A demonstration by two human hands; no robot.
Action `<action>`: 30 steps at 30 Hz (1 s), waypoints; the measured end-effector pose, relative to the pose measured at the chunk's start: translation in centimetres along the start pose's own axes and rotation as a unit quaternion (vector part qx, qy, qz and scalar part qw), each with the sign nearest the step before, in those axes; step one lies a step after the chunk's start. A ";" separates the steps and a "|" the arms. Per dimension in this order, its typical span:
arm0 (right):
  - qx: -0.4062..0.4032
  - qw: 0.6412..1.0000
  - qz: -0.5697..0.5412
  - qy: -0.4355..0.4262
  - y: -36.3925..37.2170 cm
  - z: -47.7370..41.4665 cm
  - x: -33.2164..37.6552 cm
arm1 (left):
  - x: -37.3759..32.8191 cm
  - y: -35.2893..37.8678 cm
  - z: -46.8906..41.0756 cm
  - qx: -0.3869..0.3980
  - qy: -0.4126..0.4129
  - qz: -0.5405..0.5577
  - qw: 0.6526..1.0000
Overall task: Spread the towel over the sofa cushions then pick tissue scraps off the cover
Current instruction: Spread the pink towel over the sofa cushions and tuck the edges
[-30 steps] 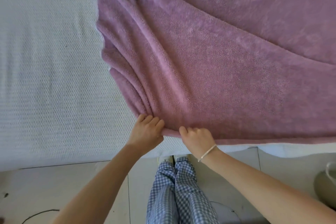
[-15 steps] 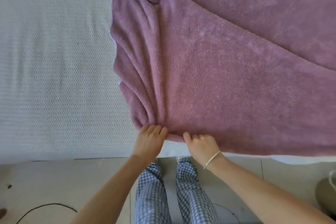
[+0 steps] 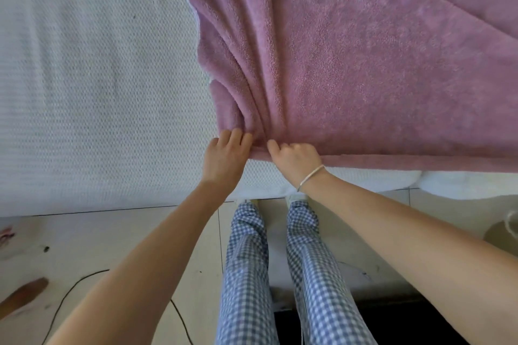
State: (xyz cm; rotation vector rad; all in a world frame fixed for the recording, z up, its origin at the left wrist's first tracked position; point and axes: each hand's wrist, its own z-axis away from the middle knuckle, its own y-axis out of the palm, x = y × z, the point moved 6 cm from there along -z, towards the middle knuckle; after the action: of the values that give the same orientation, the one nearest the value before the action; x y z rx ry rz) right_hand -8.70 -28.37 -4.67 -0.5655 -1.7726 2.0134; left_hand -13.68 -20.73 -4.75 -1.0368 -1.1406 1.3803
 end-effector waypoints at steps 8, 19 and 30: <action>0.085 0.994 -0.008 -0.062 0.6 3.7 0.4 | 2.4 -0.3 6.0 -0.057 0.052 0.035 0.996; 0.153 0.987 -0.033 -0.044 2.6 2.1 4.1 | 5.7 4.6 4.8 0.151 -0.127 0.043 0.979; 0.246 0.967 -0.054 -0.033 2.9 2.9 5.6 | 8.0 1.4 9.9 -0.027 -0.059 -0.022 0.998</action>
State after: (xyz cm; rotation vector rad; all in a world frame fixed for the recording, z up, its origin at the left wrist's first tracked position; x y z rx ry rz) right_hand -15.03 -28.11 -7.48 -0.2389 -1.2283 2.2969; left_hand -24.51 -13.89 -4.47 -0.9734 -1.2856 1.3983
